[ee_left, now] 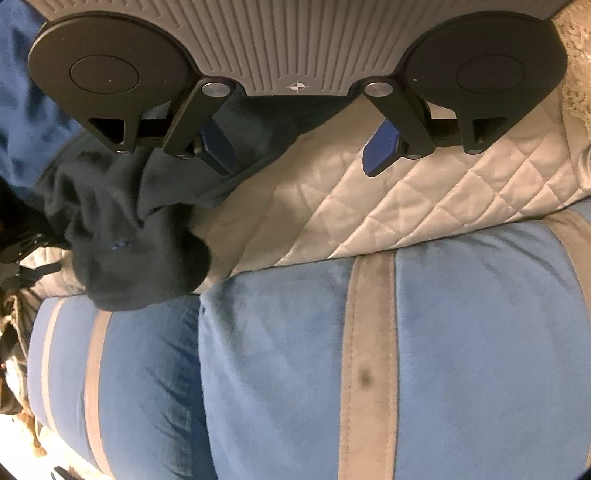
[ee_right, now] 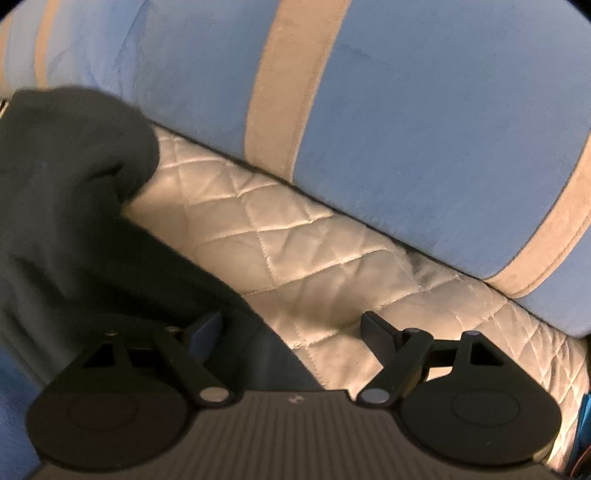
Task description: Fold clothes
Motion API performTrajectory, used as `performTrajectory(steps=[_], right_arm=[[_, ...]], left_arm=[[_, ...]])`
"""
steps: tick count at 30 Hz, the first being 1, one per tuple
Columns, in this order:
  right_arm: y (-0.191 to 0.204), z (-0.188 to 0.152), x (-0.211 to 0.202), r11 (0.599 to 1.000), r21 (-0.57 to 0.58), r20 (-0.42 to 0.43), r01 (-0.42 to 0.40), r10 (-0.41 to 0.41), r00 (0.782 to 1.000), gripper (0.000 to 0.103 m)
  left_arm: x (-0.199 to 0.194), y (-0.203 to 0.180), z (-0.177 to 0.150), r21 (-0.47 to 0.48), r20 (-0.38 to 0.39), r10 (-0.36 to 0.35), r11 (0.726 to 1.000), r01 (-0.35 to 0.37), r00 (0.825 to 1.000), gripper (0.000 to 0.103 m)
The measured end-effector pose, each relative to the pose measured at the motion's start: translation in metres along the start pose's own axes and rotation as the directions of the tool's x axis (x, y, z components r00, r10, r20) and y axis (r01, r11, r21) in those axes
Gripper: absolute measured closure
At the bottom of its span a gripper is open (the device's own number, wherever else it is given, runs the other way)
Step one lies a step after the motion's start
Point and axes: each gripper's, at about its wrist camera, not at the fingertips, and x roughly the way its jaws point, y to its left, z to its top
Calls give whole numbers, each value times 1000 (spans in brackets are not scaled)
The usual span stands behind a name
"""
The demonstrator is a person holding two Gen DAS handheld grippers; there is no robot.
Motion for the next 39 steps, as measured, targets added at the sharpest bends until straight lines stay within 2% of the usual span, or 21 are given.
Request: performTrajectory(steps=[8, 11, 14, 16, 19, 21, 22, 23, 24, 25, 27, 30, 34, 39], right_arm=[[6, 4, -5, 998, -68, 5, -12, 12, 1000, 16], [11, 4, -4, 996, -86, 16, -20, 22, 1000, 18], [15, 5, -4, 994, -104, 28, -45, 48, 998, 22], [17, 6, -2, 990, -126, 21, -70, 73, 997, 25], [18, 8, -2, 984, -147, 5, -101, 103, 995, 32], [21, 9, -3, 979, -158, -8, -133, 133, 991, 48], [23, 9, -3, 975, -161, -16, -153, 153, 988, 55], [24, 9, -3, 973, -164, -22, -160, 158, 987, 67], [26, 9, -3, 973, -165, -28, -161, 159, 987, 70], [26, 9, -3, 973, -161, -35, -165, 161, 986, 71], [24, 11, -3, 974, -150, -48, -167, 161, 986, 81], [22, 15, -7, 982, -138, -47, -130, 125, 991, 90], [18, 18, -9, 990, -130, -18, -56, 54, 998, 91], [10, 26, -14, 996, -84, 44, 11, -8, 999, 92]], left_arm=[[23, -6, -22, 111, -33, 16, 994, -12, 999, 27], [41, -5, -23, 74, -59, 7, 997, -3, 998, 26], [53, -8, -18, 95, -80, 8, 995, 0, 997, 26], [59, -7, -13, 125, -116, -5, 992, 19, 993, 26], [66, 0, -3, 105, -189, -39, 993, 59, 981, 27], [70, 0, 2, 110, -229, -39, 992, 66, 973, 28], [70, -2, 3, 108, -241, -43, 992, 71, 970, 34], [70, -4, 4, 107, -251, -57, 990, 86, 966, 46], [69, -5, 5, 107, -262, -72, 989, 103, 962, 62], [68, -8, 5, 112, -270, -81, 987, 115, 959, 71], [66, -14, 7, 145, -282, -56, 984, 101, 958, 84], [64, -23, 7, 216, -267, 35, 976, 25, 963, 87], [64, -30, 6, 306, -207, 184, 945, -115, 961, 88], [72, -31, 4, 338, -140, 271, 917, -211, 952, 88]])
